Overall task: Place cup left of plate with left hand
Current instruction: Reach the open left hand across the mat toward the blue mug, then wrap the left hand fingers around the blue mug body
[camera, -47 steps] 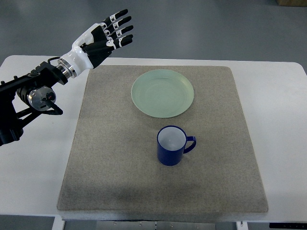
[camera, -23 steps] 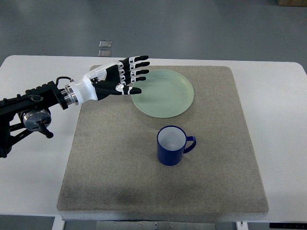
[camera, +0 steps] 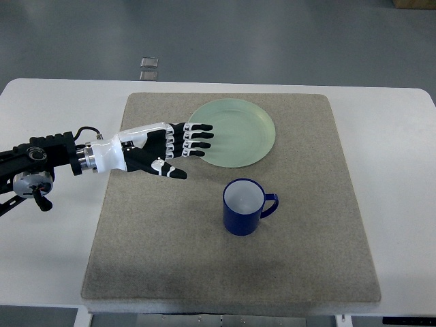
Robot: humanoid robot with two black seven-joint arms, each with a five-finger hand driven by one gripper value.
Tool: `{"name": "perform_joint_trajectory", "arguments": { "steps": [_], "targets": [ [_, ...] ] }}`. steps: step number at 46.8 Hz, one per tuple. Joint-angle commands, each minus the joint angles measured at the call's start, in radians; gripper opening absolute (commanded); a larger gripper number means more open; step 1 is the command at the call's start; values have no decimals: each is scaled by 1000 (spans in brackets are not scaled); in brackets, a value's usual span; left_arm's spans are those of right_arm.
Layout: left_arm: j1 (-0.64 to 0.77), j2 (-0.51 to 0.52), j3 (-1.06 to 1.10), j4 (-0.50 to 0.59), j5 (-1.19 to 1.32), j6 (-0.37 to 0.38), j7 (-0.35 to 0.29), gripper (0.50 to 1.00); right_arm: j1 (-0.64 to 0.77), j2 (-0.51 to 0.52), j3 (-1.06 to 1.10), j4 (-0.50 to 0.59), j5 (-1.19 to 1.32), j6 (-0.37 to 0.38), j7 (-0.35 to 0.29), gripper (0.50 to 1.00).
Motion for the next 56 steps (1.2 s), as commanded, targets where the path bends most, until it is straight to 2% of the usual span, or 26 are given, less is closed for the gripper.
{"name": "perform_joint_trajectory", "arguments": {
  "steps": [1, 15, 23, 56],
  "targets": [
    [9, -4, -1, 3, 40, 0, 0, 996, 0, 0, 0, 0, 1, 0, 0, 932],
    [12, -44, -3, 3, 120, 2, -3, 996, 0, 0, 0, 0, -1, 0, 0, 932],
    [12, -99, -9, 11, 200, 44, -3, 996, 0, 0, 0, 0, -1, 0, 0, 932],
    [13, -195, -1, 46, 209, 74, -2, 996, -1, 0, 0, 0, -1, 0, 0, 932]
  ]
}}
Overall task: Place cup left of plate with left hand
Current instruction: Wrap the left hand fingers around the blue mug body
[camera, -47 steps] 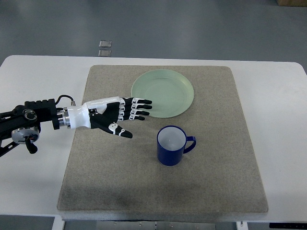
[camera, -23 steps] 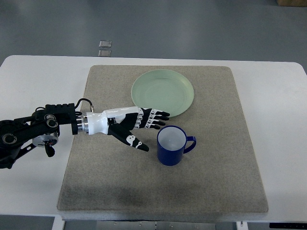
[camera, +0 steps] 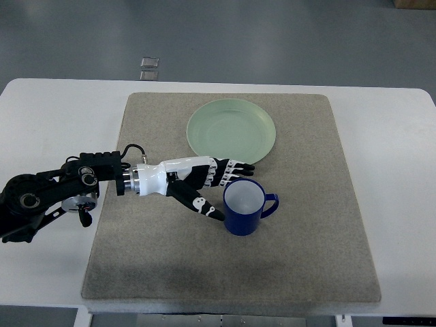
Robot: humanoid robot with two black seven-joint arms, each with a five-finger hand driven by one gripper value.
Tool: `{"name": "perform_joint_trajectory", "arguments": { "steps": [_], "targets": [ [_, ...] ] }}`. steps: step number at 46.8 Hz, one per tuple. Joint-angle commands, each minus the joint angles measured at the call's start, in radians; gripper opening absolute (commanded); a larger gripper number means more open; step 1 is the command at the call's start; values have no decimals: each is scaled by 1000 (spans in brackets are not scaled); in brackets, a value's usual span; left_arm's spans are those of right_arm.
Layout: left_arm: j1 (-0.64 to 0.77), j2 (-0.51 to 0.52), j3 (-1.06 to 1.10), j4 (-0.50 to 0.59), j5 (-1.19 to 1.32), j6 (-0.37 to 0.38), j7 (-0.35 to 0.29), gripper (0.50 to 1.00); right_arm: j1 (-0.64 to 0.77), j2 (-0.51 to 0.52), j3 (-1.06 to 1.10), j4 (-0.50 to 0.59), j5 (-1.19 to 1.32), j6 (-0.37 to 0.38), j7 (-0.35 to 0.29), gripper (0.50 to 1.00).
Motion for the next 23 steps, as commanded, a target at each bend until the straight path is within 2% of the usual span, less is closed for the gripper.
{"name": "perform_joint_trajectory", "arguments": {
  "steps": [1, 23],
  "targets": [
    [-1, -15, 2, 12, 2, 1, 0, 996, 0, 0, 0, -1, 1, 0, 0, 932],
    [0, -89, 5, 34, 26, 21, 1, 996, 0, 0, 0, 0, -1, 0, 0, 932]
  ]
}}
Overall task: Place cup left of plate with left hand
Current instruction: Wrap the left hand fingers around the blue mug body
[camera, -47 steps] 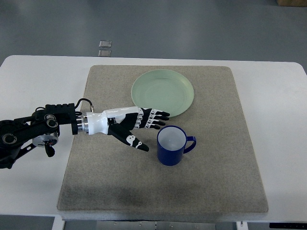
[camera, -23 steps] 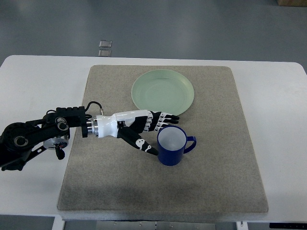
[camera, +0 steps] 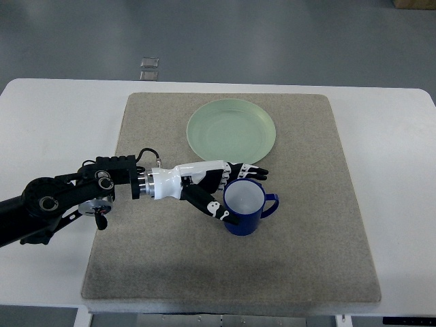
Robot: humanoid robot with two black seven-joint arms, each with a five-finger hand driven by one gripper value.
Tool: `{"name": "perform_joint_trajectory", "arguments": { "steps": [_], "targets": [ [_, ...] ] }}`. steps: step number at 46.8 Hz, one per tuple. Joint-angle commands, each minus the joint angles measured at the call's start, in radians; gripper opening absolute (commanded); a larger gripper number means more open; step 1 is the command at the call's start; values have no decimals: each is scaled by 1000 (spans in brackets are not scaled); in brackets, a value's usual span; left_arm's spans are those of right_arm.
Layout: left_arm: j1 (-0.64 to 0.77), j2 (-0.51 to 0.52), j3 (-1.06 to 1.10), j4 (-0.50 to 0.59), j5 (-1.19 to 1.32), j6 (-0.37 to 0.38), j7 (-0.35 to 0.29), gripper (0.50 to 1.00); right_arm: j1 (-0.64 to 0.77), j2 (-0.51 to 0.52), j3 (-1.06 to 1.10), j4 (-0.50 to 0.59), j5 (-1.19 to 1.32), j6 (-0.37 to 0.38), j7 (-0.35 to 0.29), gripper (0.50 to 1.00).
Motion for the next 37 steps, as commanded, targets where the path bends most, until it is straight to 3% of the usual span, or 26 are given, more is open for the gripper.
{"name": "perform_joint_trajectory", "arguments": {
  "steps": [1, 37],
  "targets": [
    [2, -13, 0, 2, 12, 10, 0, 996, 0, 0, 0, 0, -1, 0, 0, 932],
    [14, -63, 0, 44, 28, 26, 1, 988, 0, 0, 0, 0, -1, 0, 0, 932]
  ]
}}
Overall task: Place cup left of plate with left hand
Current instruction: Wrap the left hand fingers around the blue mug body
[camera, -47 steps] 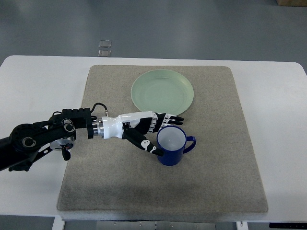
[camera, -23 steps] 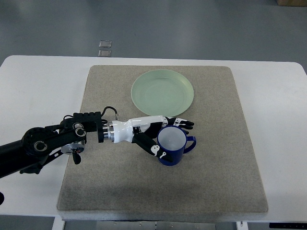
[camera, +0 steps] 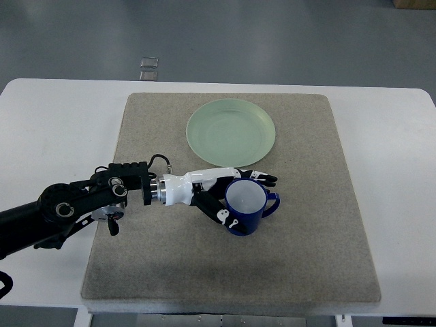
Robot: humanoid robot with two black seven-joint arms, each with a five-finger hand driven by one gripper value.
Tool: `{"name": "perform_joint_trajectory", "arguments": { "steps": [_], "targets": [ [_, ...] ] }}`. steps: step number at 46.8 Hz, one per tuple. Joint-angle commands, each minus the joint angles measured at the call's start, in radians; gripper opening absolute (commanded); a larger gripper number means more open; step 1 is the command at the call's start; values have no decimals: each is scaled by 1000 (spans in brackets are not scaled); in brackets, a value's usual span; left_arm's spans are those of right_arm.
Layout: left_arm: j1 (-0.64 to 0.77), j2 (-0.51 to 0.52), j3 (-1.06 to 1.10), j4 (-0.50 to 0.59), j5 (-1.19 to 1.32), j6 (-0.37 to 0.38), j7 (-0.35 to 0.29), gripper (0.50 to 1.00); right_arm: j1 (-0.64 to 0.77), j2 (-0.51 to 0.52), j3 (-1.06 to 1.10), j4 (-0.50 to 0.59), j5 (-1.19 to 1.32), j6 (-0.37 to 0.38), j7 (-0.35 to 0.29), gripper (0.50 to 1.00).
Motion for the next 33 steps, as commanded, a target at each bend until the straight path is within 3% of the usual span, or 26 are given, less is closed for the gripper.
{"name": "perform_joint_trajectory", "arguments": {
  "steps": [1, 10, 16, 24, 33],
  "targets": [
    [0, -5, 1, 0, 0, 7, 0, 984, 0, 0, 0, 0, -1, 0, 0, 932],
    [0, -5, 1, 0, 2, 23, -1, 934, 0, 0, 0, 0, 0, 0, 0, 932],
    [0, -5, 1, 0, 2, 23, -1, 851, 0, 0, 0, 0, -1, 0, 0, 932],
    [0, -5, -1, 0, 2, 24, -1, 780, 0, 0, 0, 0, -1, 0, 0, 932],
    [-2, -5, -2, 1, 0, 30, -3, 748, 0, 0, 0, 0, 0, 0, 0, 932]
  ]
}}
